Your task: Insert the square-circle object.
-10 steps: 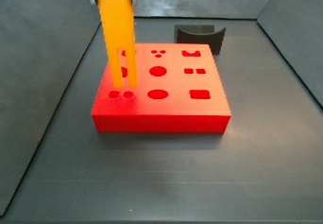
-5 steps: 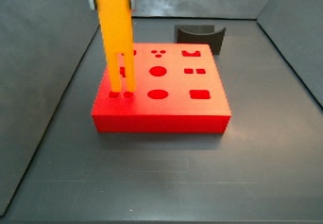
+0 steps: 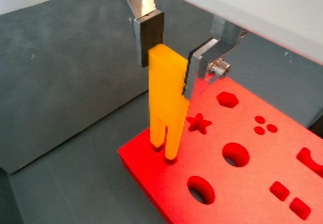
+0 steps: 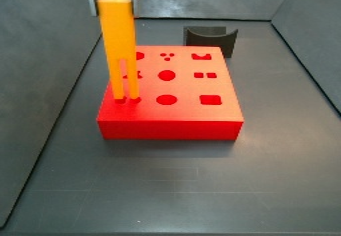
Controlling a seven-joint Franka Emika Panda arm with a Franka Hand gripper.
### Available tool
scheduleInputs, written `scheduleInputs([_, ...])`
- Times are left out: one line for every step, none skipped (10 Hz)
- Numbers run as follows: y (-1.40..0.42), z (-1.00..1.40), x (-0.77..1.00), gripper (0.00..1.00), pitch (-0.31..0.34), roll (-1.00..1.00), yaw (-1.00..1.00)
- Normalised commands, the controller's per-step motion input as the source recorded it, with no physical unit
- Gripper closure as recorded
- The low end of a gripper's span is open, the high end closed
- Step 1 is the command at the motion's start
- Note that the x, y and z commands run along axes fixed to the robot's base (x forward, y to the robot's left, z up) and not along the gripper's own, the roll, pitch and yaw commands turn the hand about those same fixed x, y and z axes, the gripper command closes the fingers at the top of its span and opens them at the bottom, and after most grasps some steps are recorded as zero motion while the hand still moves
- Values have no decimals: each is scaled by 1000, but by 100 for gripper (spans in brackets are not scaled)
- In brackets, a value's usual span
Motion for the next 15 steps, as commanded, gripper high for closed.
scheduleInputs([-17,-131,-31,100,-51,-3,43])
scheduleInputs([-66,-51,0,100,-39,-29,109])
scheduleInputs([-80,-3,137,100,-11,-27,140])
scheduleInputs([-29,-17,106,100,-9,-26,126])
scheduleInputs([0,-117,11,100,-23,0,34])
scheduleInputs([0,-97,54,100,-14,0,17])
scheduleInputs([0,-51,163,100,0,-23,0])
scheduleInputs([0,-37,231,100,0,-20,31])
scheduleInputs([0,-49,211,100,0,-24,34])
scheduleInputs([0,-103,111,100,0,0,31])
scheduleInputs([0,-137,11,100,0,0,9])
scheduleInputs([0,-123,0,100,0,0,0])
scheduleInputs([0,-111,0,100,0,0,0])
scheduleInputs([0,-160,0,100,0,24,0])
scheduleInputs([0,-203,60,100,0,87,-31])
